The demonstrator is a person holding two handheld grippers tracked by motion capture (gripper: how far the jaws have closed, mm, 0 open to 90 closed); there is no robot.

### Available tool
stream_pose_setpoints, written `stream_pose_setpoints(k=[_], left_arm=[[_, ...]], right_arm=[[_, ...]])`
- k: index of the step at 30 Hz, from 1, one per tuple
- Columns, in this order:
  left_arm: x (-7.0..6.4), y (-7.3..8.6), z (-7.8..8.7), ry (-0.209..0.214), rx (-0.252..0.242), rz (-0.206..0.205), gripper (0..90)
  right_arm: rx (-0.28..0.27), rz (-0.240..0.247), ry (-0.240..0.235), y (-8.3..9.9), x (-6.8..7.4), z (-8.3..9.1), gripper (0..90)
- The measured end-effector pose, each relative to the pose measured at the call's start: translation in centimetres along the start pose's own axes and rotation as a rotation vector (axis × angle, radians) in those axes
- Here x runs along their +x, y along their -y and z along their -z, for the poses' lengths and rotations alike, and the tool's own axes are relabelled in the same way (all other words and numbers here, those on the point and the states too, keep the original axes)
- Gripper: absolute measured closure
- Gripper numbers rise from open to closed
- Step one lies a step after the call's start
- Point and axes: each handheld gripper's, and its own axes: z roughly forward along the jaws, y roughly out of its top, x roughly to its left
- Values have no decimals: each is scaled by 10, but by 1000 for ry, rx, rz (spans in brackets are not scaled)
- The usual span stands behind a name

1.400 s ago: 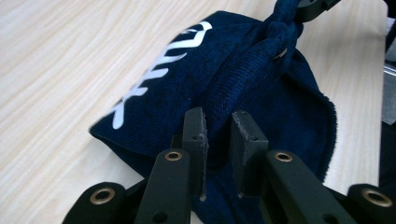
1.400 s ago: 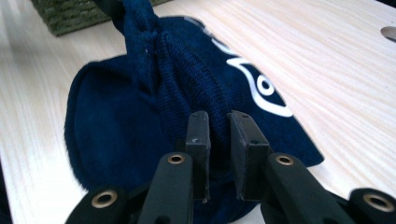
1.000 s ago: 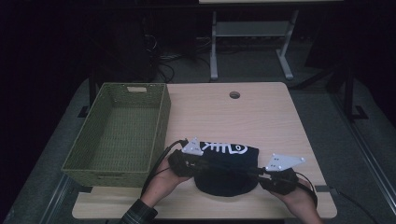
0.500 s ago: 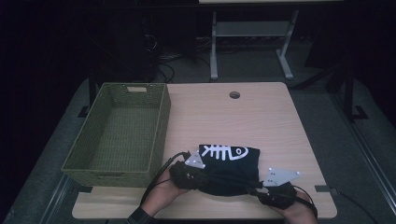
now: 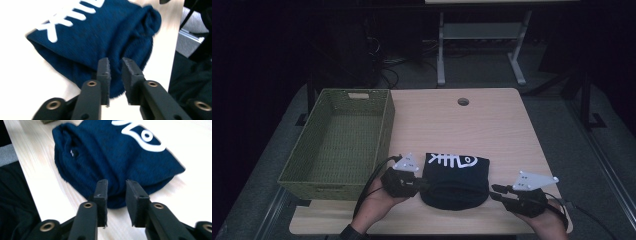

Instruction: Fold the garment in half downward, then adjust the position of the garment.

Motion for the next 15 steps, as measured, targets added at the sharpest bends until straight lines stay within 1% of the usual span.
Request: stream_pose_setpoints(k=[1,2,4,5,6,7,8,9,10,11,12,15], left_arm=[[1,-3,-2,-6,0,6,805],[4,-6,-3,-13,-3,0,812],[7,-13,-8,-26,-8,-1,828],[9,-17,-11,-31,-6,3,828],[12,-21,-13,-38,1,-3,828],[14,-24,-16,-45,7,-10,828],[16,-26,-19,-49,5,-6,827],[19,-28,-22,-51,4,3,828],[21,-29,-25,-52,13,6,824],[22,-30,-28,-52,10,15,821],[24,-31,-30,-50,22,12,816],[26,-32,-35,-53,35,18,803]], right_arm=[[2,-4,-6,-2,-1,-2,759],[7,-6,-7,-4,-2,-5,785],[4,7,-18,-7,-6,-12,849],[5,-1,-24,-9,-7,-17,868],[8,-2,-38,-10,-8,-21,880],[19,4,-45,-10,-9,-26,887],[34,4,-52,-11,-8,-30,889],[42,12,-64,-11,-7,-34,889],[47,28,-73,-10,-6,-36,889],[56,30,-81,-10,-4,-38,890],[59,34,-90,-9,-2,-39,892],[69,42,-109,-7,3,-43,895]])
